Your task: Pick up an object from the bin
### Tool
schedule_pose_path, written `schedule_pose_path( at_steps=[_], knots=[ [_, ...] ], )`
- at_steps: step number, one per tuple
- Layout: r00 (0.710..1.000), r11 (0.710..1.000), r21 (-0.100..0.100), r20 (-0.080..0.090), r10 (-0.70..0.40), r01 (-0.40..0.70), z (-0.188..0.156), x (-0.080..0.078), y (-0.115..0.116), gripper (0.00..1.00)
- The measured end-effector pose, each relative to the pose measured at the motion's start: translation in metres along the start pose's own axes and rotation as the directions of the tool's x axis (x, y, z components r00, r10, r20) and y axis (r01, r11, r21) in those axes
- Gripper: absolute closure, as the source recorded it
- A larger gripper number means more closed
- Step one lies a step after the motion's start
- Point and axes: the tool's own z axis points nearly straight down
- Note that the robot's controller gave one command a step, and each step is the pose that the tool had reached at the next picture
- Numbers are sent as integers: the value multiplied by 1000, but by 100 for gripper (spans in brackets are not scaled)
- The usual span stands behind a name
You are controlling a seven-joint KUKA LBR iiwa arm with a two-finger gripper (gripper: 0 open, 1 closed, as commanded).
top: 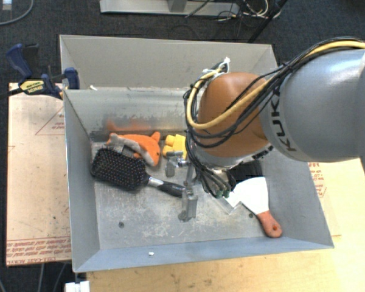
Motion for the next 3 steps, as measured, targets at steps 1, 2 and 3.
schedule_pose_path(
  at_steps=[1,2,3],
  knots=[
    [1000,1000,0,-6,14,-14,51,-14,-7,0],
    [993,993,1,-6,122,-122,74,-16,6,0],
    [985,985,-2,-4,172,-172,89,-51,8,0]
  ],
)
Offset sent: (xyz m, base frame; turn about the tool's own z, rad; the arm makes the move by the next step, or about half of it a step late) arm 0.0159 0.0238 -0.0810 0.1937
